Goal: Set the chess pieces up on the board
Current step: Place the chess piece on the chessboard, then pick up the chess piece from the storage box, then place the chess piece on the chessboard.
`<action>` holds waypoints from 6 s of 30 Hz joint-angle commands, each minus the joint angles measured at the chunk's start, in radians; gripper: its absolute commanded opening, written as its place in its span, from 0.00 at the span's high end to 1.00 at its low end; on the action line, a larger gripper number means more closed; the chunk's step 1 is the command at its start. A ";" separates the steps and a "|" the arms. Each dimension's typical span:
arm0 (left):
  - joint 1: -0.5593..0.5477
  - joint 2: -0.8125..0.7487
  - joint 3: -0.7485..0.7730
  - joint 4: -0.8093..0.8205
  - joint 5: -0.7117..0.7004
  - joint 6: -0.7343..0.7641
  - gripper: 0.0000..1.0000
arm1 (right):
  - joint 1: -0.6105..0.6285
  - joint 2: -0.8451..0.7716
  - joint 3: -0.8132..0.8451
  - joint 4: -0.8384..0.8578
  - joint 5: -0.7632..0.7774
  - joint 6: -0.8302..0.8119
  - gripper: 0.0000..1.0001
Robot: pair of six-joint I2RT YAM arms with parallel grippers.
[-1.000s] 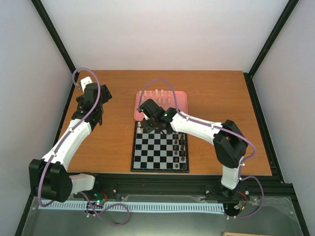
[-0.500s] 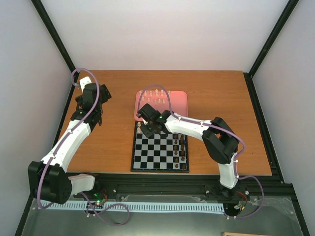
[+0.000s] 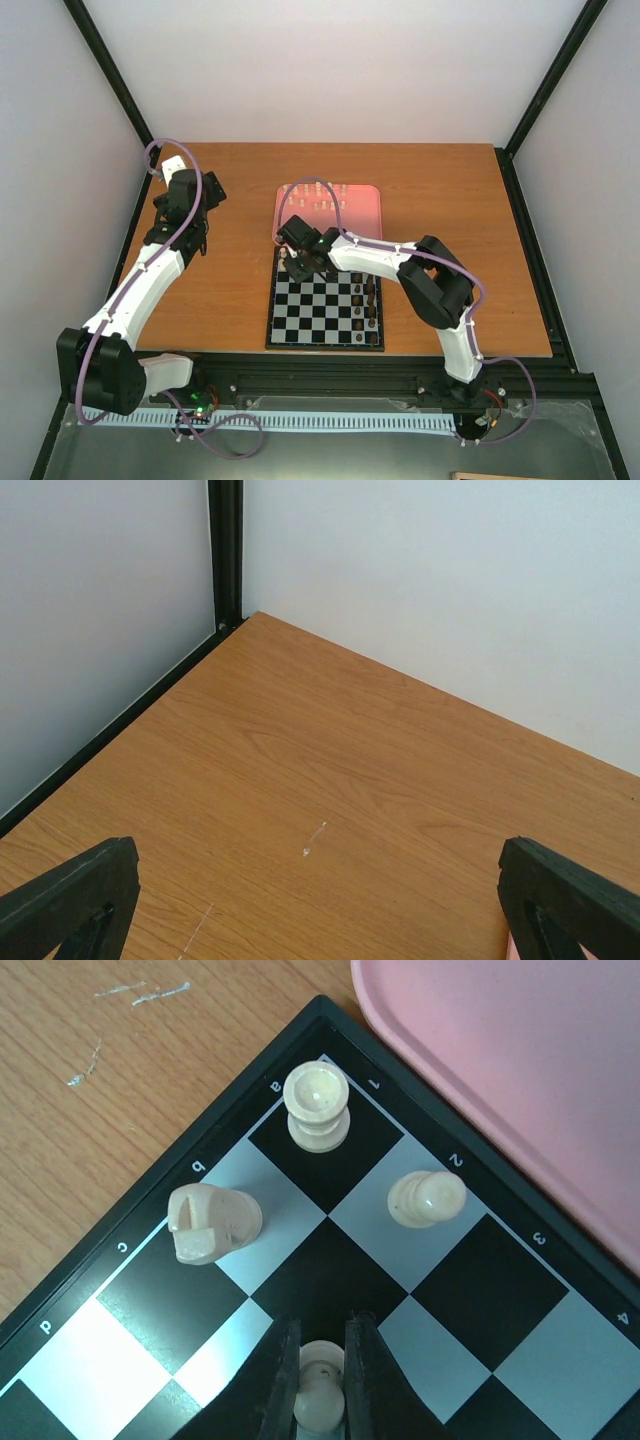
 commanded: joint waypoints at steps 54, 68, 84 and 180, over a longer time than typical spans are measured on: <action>-0.002 0.010 0.044 0.002 0.005 0.008 0.00 | 0.008 0.017 0.055 0.013 0.043 -0.009 0.72; -0.002 0.006 0.043 0.001 0.012 0.006 0.00 | 0.008 -0.185 -0.076 0.066 0.039 -0.016 0.46; -0.002 0.013 0.044 0.005 0.014 0.008 0.00 | -0.298 -0.115 0.066 0.075 0.105 -0.043 0.38; -0.002 0.102 0.075 0.000 0.014 0.008 0.00 | 0.099 -0.207 -0.037 0.087 0.089 -0.113 0.90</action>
